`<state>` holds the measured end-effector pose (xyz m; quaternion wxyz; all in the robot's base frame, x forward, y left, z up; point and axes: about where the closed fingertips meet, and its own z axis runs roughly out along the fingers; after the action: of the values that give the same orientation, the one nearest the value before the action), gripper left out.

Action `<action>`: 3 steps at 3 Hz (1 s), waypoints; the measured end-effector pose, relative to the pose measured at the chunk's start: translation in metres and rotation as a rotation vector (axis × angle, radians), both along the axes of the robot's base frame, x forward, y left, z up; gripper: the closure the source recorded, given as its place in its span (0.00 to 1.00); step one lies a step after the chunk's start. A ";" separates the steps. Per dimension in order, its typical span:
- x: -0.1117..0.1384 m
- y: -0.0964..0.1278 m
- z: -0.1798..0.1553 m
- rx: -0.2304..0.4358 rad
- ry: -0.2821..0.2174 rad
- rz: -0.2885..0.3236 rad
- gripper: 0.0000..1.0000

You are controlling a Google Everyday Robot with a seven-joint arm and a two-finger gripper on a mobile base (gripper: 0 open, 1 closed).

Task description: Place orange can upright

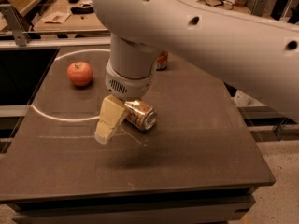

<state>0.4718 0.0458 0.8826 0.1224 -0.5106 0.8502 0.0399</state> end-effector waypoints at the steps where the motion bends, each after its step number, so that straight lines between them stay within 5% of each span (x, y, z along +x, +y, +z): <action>1: 0.012 0.003 -0.013 -0.028 -0.008 -0.009 0.00; 3: 0.028 -0.008 -0.034 -0.076 -0.021 -0.022 0.00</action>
Offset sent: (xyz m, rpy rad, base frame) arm 0.0361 -0.0112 -0.0375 -0.0777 -0.0191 -0.0239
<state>0.5000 0.0379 0.8487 0.1123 -0.5060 0.8552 0.0008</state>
